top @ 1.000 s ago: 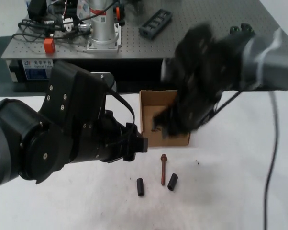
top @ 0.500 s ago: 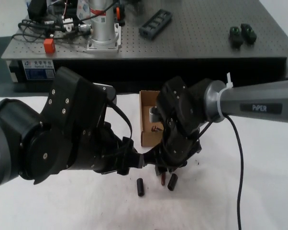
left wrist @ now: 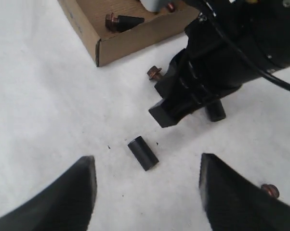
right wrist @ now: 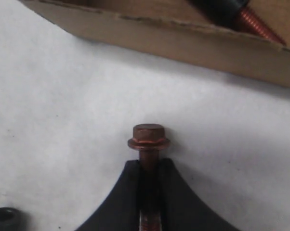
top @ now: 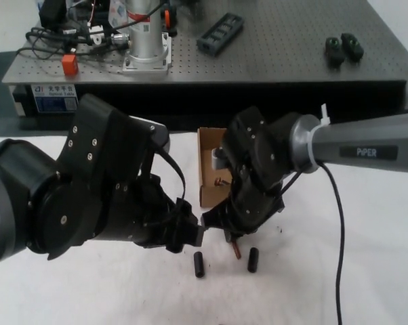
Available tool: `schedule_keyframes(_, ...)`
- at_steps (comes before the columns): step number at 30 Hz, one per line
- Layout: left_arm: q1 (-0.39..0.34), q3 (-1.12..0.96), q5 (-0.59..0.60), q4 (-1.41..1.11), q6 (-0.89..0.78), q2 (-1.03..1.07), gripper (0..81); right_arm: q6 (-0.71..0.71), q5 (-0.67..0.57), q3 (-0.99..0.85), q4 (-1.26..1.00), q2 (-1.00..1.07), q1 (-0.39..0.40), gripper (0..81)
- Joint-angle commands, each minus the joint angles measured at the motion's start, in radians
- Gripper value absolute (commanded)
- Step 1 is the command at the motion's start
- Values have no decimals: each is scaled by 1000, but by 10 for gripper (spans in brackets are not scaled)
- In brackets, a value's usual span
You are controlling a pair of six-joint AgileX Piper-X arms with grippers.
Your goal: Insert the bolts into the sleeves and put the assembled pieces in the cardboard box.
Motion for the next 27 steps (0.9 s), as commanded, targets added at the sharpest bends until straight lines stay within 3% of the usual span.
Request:
schedule_keyframes(1,-1,-19,45,0,46,37,440,-22,-46,-5,-9,-82,-64,19)
schedule_keyframes(9,-22,-209,74,176,44,273,440,-158,-47,36,125,-378,-249,19)
schedule_keyframes(17,-102,-532,116,342,38,538,440,-165,-50,297,136,-659,-416,19)
schedule_keyframes(27,-175,-966,75,635,60,851,414,-165,-50,519,157,-834,-519,19)
